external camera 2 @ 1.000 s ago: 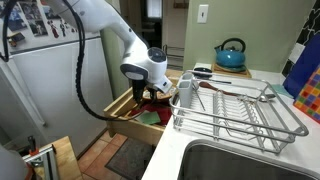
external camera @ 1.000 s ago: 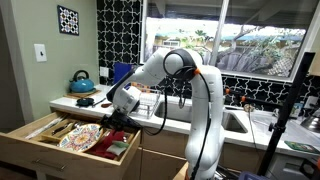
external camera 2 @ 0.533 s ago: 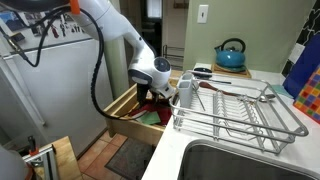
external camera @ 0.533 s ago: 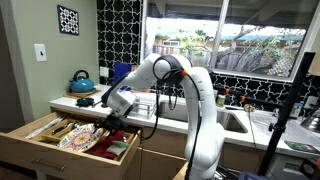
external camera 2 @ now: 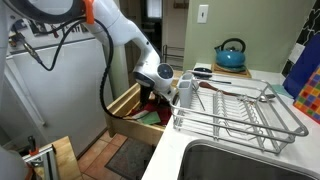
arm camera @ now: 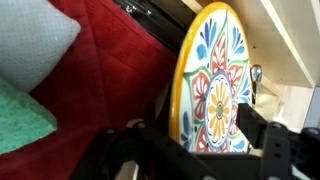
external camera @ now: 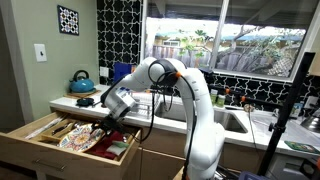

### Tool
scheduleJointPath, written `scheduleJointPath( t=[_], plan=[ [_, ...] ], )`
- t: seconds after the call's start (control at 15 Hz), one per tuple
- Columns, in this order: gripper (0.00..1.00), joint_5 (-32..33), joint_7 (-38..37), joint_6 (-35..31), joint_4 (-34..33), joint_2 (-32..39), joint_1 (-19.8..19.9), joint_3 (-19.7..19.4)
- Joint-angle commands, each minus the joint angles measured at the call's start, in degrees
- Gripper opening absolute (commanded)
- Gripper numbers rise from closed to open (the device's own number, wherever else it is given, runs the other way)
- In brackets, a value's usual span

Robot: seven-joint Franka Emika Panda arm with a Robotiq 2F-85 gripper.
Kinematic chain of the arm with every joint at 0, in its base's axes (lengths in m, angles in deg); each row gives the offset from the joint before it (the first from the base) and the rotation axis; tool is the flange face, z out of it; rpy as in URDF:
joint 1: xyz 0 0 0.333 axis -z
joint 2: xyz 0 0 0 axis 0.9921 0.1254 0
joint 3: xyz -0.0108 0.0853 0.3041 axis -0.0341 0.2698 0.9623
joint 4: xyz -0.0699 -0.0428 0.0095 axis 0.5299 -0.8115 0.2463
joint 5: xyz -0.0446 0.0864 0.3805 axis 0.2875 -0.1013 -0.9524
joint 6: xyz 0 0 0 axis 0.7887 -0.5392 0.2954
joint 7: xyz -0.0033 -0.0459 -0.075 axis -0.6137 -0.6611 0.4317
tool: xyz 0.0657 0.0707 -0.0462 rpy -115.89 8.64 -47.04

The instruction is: Move the plate from the drawer to the plate rack

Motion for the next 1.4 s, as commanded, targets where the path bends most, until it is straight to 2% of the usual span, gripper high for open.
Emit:
scheduleJointPath(
  t=[0.0, 0.07, 0.2, 0.33, 0.4, 0.47, 0.53, 0.6, 0.67, 0.73, 1.13, 1.33],
  plan=[
    [0.58, -4.1, 4.0, 1.8, -1.2, 0.8, 0.9, 0.8],
    [0.49, -4.5, 4.4, 1.8, -1.2, 0.7, 0.7, 0.7],
    [0.42, -5.3, 5.2, 1.9, -1.0, 0.4, 0.6, 0.5],
    [0.43, -5.5, 5.0, 2.1, -0.8, 0.3, 0.4, 0.3],
    [0.39, -5.4, 5.2, 2.2, -0.7, 0.1, 0.4, 0.2],
    [0.32, -5.5, 5.3, 2.3, -0.7, 0.1, 0.4, 0.2],
    [0.14, -5.3, 5.1, 2.4, -0.6, 0.0, 0.4, 0.2],
    [0.13, -5.2, 4.9, 2.4, -0.5, -0.1, 0.3, 0.2],
    [0.04, -5.1, 4.9, 2.6, -0.5, -0.2, 0.3, 0.2],
    [0.01, -5.1, 5.1, 2.6, -0.5, -0.2, 0.4, 0.1],
    [0.02, -6.7, 7.0, 4.6, -0.6, -1.2, 0.7, 0.5],
    [0.02, -4.6, 6.2, 5.4, 0.8, -4.0, 0.0, 0.0]
  ],
)
